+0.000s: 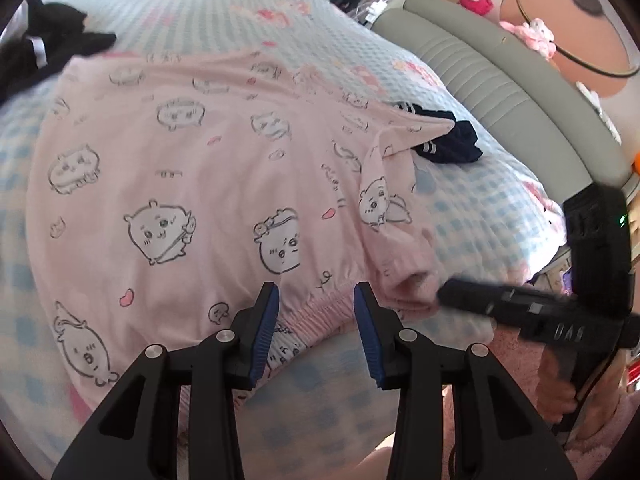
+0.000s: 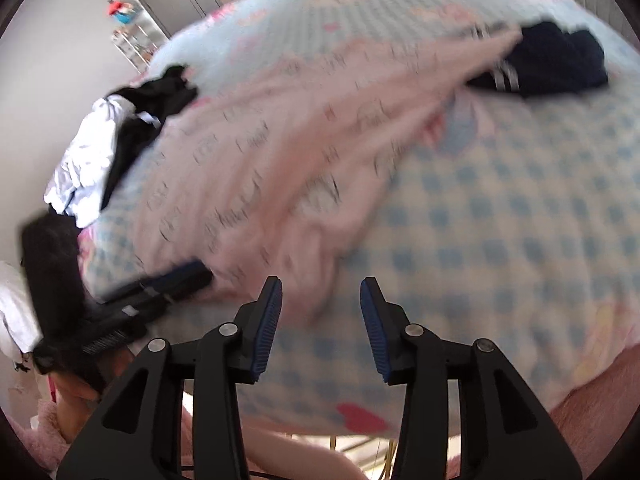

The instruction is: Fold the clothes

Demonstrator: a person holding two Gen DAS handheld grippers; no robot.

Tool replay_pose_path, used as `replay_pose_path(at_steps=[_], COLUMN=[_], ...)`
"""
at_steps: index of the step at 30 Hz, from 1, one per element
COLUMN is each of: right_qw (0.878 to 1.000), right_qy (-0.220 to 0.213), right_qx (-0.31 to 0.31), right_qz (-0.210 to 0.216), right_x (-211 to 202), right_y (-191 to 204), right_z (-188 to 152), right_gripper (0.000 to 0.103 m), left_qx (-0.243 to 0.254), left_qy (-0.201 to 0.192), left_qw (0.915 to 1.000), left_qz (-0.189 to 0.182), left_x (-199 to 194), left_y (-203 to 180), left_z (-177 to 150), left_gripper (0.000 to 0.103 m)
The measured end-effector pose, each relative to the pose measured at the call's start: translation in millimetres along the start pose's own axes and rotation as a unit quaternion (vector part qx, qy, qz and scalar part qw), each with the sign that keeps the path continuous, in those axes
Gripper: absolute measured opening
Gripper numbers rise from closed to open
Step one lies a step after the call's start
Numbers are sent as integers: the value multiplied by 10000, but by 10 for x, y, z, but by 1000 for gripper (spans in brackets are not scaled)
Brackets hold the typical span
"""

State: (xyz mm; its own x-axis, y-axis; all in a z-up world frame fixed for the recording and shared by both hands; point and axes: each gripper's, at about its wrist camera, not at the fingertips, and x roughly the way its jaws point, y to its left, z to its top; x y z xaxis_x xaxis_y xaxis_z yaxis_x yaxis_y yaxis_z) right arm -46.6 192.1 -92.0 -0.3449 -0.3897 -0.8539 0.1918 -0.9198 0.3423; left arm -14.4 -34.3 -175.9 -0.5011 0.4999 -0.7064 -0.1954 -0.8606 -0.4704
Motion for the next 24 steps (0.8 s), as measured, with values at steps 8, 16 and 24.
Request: replay_pose_path(at_steps=[8,16,24], right_qw=[9980,9992,9986], right_qy=[7,-11,-133], right_qx=[-628,-328,-244], right_qz=[-110,-236,458], right_x=[185,135,10], right_y=[254,61,77], right_z=[7,-94,5], right_gripper=[44,44,45], left_qx=[-563,-78,-283], left_qy=[144,726,-227], left_qw=[9946,9947,9978], left_qz=[-864,-730,-550], left_x=[-16,525,56], left_y=[17,-430,-507], left_z=[143,409,656], left_gripper=[50,17,9])
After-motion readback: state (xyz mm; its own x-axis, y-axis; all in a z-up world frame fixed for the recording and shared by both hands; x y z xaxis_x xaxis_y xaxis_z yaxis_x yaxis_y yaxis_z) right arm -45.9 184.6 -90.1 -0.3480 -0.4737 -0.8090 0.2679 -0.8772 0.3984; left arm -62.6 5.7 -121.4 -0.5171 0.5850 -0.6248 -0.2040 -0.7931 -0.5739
